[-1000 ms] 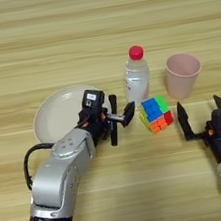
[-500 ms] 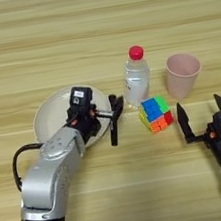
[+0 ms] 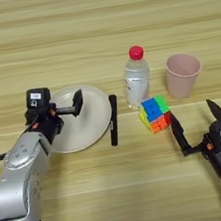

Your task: Move the objects on the table

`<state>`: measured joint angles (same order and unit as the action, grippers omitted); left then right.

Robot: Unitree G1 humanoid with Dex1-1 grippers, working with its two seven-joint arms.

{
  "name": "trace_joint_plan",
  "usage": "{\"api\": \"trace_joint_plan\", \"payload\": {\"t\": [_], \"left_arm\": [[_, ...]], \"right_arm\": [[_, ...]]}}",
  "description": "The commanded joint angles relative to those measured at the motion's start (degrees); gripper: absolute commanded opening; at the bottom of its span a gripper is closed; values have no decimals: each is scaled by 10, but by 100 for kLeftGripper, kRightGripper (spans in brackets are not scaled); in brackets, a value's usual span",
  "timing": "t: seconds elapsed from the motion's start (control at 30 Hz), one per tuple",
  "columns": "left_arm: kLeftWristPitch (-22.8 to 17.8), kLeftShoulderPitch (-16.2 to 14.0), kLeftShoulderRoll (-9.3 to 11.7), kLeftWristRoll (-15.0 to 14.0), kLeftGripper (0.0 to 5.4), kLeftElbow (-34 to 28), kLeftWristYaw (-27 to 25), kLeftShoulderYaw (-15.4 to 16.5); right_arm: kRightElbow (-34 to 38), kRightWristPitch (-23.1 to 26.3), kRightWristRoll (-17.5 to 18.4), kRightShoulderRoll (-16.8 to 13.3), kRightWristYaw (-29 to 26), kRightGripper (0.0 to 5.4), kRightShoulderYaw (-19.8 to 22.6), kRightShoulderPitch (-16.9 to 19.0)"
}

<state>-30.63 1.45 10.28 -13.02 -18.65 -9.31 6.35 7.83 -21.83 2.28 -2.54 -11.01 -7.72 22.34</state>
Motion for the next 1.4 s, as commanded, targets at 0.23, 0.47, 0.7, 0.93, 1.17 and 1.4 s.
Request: {"api": "trace_joint_plan", "payload": {"t": [0.23,0.47,0.7,0.93,1.17,1.4], "left_arm": [[176,31,-7,35,539,116,17,23],[235,48,-8,43,539,182,25,32],[249,52,-6,44,539,195,26,31],[255,56,-5,44,539,203,25,31],[256,55,-5,45,539,202,25,29],[257,54,-6,46,540,205,26,28]], "right_arm": [[-23,-2,-37,2,-9,540,-51,-13],[-61,-1,-51,0,-10,540,-71,-35],[-116,-1,-55,5,4,540,-61,-83],[-179,-10,-54,13,16,540,-47,-135],[-205,-23,-56,17,22,540,-47,-151],[-212,-24,-48,22,18,521,-47,-154]]}}
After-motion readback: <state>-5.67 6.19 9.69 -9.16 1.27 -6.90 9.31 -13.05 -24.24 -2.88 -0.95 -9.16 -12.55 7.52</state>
